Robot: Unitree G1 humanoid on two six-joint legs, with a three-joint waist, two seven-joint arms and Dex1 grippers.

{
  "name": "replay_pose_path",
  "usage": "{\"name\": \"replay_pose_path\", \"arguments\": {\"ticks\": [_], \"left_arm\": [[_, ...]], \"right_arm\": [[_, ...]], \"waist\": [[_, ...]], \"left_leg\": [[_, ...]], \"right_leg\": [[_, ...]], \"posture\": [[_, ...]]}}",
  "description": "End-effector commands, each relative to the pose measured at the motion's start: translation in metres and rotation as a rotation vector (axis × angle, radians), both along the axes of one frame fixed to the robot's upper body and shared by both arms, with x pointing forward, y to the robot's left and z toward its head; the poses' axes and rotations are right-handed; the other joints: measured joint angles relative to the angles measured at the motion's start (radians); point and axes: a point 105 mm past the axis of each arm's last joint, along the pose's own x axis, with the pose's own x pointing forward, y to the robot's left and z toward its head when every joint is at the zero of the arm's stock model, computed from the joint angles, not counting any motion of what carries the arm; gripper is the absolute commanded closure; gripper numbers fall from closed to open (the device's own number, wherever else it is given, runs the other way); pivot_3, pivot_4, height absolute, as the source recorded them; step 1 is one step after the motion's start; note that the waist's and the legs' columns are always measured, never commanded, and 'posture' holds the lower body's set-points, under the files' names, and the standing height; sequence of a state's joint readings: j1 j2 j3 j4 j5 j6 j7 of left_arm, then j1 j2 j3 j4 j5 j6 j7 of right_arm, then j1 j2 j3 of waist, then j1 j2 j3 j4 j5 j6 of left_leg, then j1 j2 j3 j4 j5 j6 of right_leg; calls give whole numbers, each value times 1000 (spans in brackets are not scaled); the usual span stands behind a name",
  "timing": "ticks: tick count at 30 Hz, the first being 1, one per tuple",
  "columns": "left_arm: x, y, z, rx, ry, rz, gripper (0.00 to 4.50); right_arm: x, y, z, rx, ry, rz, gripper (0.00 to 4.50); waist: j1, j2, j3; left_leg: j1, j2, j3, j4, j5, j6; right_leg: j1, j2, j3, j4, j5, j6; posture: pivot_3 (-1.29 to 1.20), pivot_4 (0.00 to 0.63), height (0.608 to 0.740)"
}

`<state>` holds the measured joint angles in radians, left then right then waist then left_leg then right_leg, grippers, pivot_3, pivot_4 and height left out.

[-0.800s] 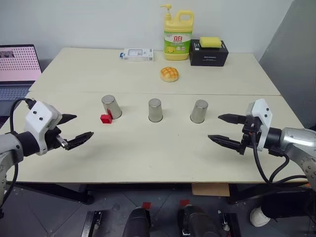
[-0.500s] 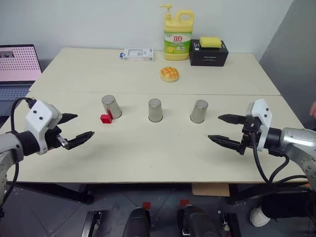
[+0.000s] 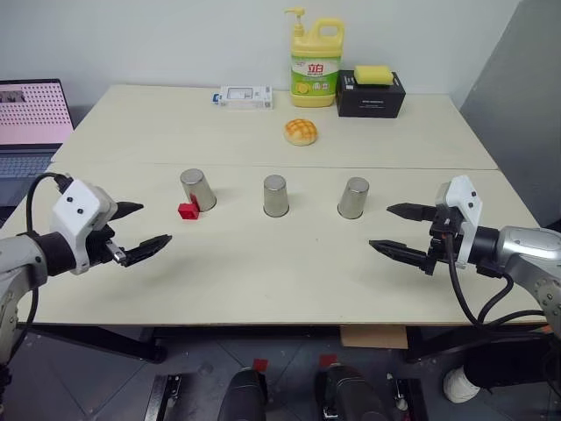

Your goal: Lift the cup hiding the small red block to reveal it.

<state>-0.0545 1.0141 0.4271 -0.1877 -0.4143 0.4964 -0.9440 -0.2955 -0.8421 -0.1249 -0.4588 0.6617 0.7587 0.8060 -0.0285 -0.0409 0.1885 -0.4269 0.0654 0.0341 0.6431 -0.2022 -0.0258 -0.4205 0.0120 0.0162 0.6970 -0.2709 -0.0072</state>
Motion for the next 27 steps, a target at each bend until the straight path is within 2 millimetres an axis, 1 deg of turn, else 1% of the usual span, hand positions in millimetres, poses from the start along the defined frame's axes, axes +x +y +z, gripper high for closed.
{"name": "replay_pose_path", "arguments": {"ticks": [1,4,10,14,18,27], "left_arm": [[1,-3,10,18,-35,-13,36],[0,-1,6,30,-21,-9,36],[1,-1,6,21,-16,-10,36],[1,-1,9,8,-19,-8,36],[3,-1,16,-17,-34,-2,36],[3,0,16,-13,-29,0,36]], "right_arm": [[-5,4,13,-9,-42,31,0],[-6,3,12,-13,-38,33,0],[-6,3,10,-14,-35,31,0],[-6,5,8,-16,-34,41,0],[-6,5,8,-17,-33,43,0],[-5,5,10,-19,-37,47,0]], "waist": [[0,0,0],[0,0,0],[0,0,0],[0,0,0],[0,0,0],[0,0,0]], "left_leg": [[0,0,0,0,0,0],[0,0,0,0,0,0],[0,0,0,0,0,0],[0,0,0,0,0,0],[0,0,0,0,0,0],[0,0,0,0,0,0]], "right_leg": [[0,0,0,0,0,0],[0,0,0,0,0,0],[0,0,0,0,0,0],[0,0,0,0,0,0],[0,0,0,0,0,0],[0,0,0,0,0,0]], "posture": [[0,150,740],[0,150,740],[0,150,740],[0,150,740],[0,150,740],[0,150,740]]}}
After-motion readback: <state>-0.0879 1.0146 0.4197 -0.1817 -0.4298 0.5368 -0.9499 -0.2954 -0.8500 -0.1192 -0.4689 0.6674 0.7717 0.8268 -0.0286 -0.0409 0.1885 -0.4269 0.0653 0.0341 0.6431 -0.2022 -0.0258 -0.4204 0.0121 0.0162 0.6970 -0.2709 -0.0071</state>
